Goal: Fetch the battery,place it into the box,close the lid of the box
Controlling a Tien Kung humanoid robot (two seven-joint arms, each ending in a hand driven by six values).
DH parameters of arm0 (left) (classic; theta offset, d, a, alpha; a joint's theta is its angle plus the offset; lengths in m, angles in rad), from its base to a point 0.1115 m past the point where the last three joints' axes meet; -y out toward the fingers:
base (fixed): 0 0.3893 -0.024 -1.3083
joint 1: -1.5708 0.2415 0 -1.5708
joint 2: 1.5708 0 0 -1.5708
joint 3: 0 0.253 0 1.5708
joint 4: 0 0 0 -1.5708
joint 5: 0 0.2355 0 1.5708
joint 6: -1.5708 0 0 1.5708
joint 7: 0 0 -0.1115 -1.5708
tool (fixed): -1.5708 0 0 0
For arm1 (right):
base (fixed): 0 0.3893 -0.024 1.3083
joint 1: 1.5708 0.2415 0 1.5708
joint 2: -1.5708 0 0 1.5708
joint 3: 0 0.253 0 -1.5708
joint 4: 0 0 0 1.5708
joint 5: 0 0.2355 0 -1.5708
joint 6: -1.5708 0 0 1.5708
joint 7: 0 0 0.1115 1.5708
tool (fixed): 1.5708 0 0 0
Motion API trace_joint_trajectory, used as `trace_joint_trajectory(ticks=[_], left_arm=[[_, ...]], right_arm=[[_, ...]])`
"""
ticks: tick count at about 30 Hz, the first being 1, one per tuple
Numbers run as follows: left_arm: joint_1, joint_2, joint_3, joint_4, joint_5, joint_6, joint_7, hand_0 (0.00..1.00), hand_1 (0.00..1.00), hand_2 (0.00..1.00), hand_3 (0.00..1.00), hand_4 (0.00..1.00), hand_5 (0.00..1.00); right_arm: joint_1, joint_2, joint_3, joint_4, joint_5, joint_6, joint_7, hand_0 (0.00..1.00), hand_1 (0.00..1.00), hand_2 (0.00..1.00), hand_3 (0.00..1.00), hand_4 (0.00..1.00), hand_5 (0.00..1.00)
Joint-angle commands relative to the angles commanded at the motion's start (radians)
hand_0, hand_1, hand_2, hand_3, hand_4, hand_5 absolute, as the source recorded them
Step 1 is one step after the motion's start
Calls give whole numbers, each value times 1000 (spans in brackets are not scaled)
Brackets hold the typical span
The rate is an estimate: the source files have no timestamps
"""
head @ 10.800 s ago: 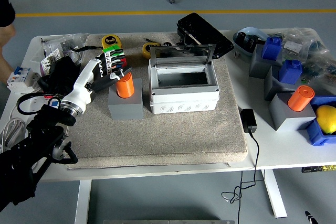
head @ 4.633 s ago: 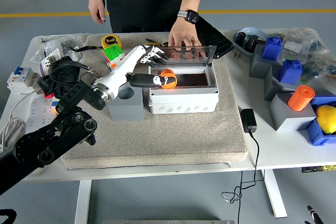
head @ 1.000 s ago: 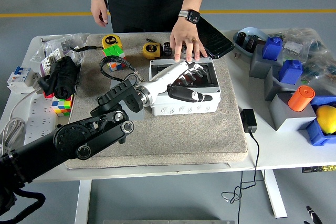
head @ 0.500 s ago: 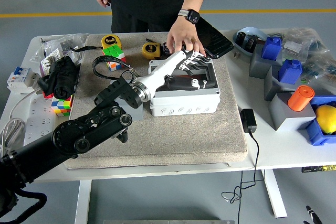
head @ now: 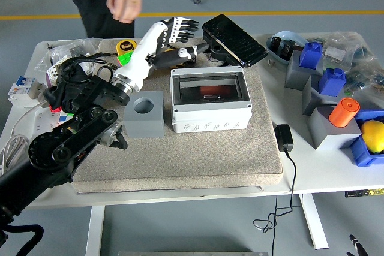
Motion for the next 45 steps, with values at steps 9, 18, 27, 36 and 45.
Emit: trace_joint_trajectory(ticks=[9,18,27,36,45], left_arm=[[94,54,-145,-23,-15,-6,26,615,688,692,659,995,379],[157,78,-278,-16,-79,-13,44,593,647,609,616,980,354],[186,86,-314,-18,-68,-18,82,600,644,603,617,968,338],[200,88,-331,-18,-74,-20,85,601,641,597,612,960,330],[206,87,-363,-21,-60,-22,89,601,638,596,610,951,318]], right_arm=[[0,2,-7,-3,1,2,-3,724,664,653,592,995,615],[0,4,-27,-10,21,10,-10,724,664,653,593,996,615],[-4,4,-43,-15,37,19,-18,724,664,653,593,996,616],[5,3,-23,-12,24,14,-18,726,666,654,595,998,618],[4,5,-30,-16,33,20,-21,726,667,654,596,998,618]])
